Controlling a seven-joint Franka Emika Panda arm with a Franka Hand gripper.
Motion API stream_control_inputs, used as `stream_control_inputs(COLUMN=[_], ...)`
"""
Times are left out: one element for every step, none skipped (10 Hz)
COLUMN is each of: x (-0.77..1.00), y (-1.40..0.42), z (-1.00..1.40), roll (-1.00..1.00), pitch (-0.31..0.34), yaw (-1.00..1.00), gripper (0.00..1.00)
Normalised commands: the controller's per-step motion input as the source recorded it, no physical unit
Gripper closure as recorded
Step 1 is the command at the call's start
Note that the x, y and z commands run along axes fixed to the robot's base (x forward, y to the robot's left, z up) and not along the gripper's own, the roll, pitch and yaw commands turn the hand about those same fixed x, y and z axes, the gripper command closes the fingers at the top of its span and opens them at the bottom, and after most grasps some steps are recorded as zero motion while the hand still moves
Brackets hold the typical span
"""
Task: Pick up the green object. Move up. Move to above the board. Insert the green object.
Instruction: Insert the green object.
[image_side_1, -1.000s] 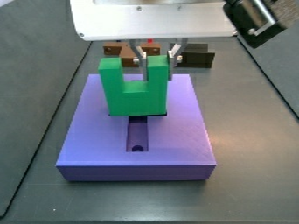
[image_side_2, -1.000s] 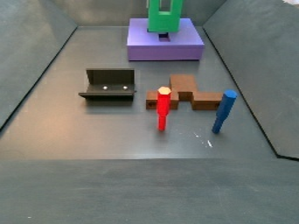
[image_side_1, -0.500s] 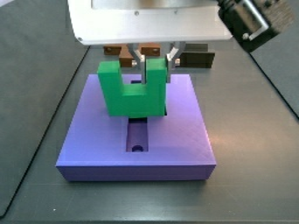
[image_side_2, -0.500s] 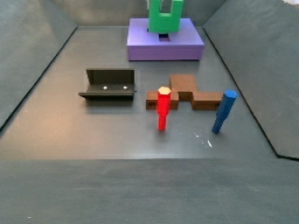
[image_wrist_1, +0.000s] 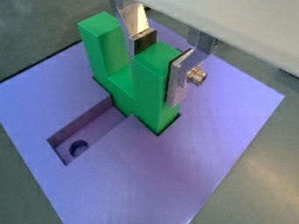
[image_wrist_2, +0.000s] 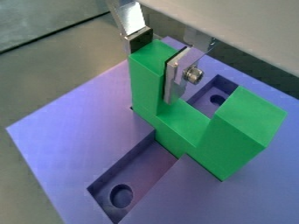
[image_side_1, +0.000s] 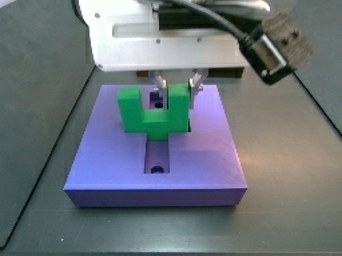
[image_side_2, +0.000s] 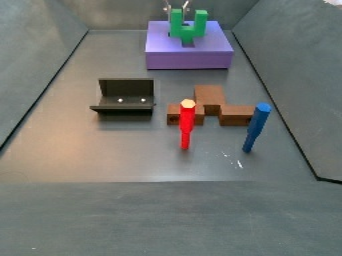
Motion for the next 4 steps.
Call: stream_control_inputs(x=[-0.06,-0.1,0.0,0.0], y=[-0.18,-0.13,0.0,0.0], z=[-1.0,-1.0,0.0,0.0], roll=[0.0,0.03,-0.01,0.0], pitch=[-0.016,-0.03,0.0,0.0], yaw=[-0.07,-0.11,0.0,0.0], gripper=[1.0,1.0,1.0,1.0])
